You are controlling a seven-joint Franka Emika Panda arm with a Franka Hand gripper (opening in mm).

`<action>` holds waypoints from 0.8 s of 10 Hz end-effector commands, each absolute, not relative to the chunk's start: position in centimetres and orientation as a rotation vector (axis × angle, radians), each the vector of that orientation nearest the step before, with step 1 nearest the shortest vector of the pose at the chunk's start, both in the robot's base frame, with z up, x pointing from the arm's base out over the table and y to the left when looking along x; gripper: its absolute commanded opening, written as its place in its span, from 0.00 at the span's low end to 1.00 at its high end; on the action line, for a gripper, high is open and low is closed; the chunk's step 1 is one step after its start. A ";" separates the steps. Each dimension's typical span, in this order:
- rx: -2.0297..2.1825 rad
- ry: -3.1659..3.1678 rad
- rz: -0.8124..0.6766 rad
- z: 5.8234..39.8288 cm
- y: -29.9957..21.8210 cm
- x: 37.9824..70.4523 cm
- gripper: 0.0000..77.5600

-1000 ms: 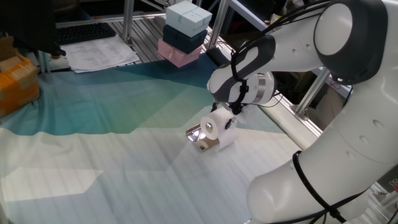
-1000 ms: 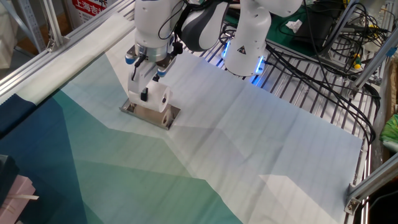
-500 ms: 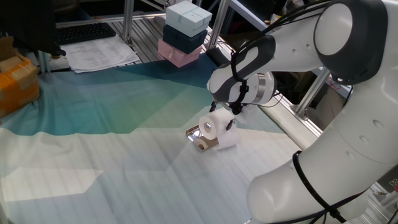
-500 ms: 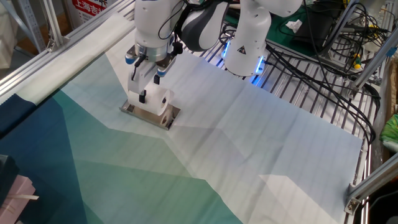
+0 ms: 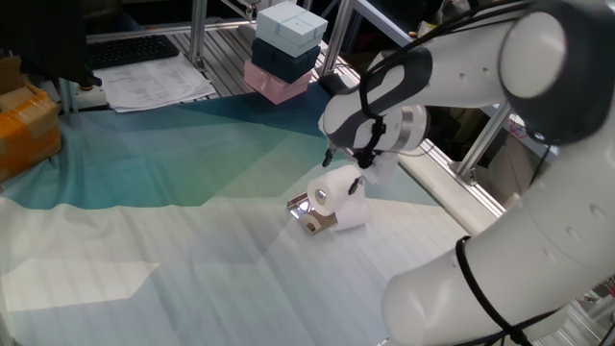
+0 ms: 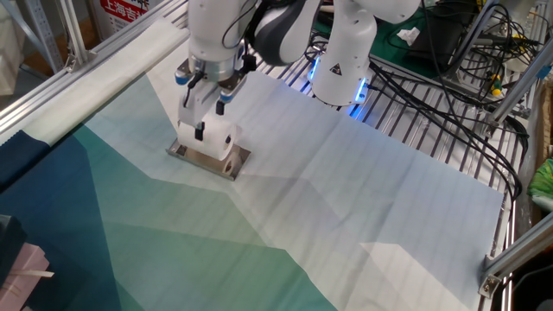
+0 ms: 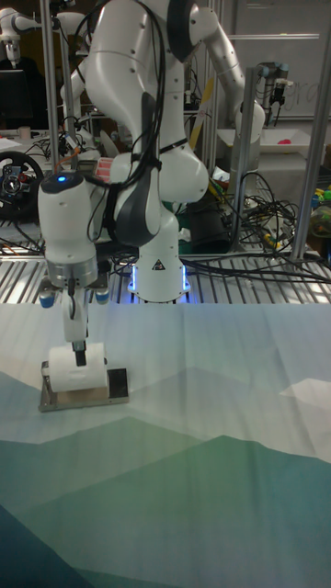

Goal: Put the toilet paper on its holder

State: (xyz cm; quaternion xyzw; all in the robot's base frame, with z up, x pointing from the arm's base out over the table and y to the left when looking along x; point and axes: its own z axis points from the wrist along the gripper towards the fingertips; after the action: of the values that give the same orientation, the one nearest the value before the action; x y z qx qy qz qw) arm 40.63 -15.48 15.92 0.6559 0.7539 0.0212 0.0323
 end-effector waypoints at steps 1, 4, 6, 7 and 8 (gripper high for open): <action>1.907 2.418 0.082 18.8 -13.1 40.4 1.00; 1.750 2.542 0.084 21.2 -10.7 40.4 1.00; 1.568 2.648 0.066 21.3 -10.4 40.8 1.00; 1.470 2.706 0.059 21.2 -10.3 40.8 1.00; 1.381 2.767 0.070 21.2 -10.3 40.8 1.00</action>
State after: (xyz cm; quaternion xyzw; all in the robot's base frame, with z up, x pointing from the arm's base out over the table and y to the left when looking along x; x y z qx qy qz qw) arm 40.56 -11.41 20.32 0.5485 0.8353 0.0243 0.0280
